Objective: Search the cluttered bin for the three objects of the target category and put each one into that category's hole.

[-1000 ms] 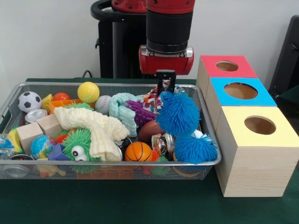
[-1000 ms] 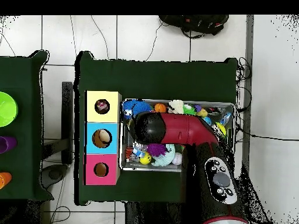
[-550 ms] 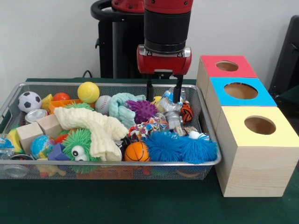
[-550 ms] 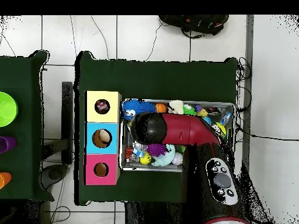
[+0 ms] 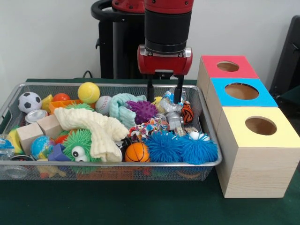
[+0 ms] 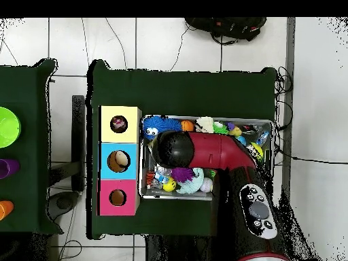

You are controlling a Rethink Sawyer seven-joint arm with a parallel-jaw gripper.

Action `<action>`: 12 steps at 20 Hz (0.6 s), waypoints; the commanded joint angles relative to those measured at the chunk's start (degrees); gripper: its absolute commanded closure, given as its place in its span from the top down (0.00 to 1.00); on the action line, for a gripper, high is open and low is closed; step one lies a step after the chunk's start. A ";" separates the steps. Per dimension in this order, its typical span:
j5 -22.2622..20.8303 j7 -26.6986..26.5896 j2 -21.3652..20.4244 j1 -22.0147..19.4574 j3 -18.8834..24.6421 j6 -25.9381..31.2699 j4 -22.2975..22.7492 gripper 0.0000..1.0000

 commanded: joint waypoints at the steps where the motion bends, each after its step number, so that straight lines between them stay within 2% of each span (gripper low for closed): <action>1: -1.74 6.13 5.93 -2.05 0.56 -8.10 1.06 1.00; 4: -3.30 5.21 8.45 -2.82 0.31 -11.39 0.56 1.00; 12: -4.52 3.16 10.78 -4.67 0.44 -16.20 2.26 1.00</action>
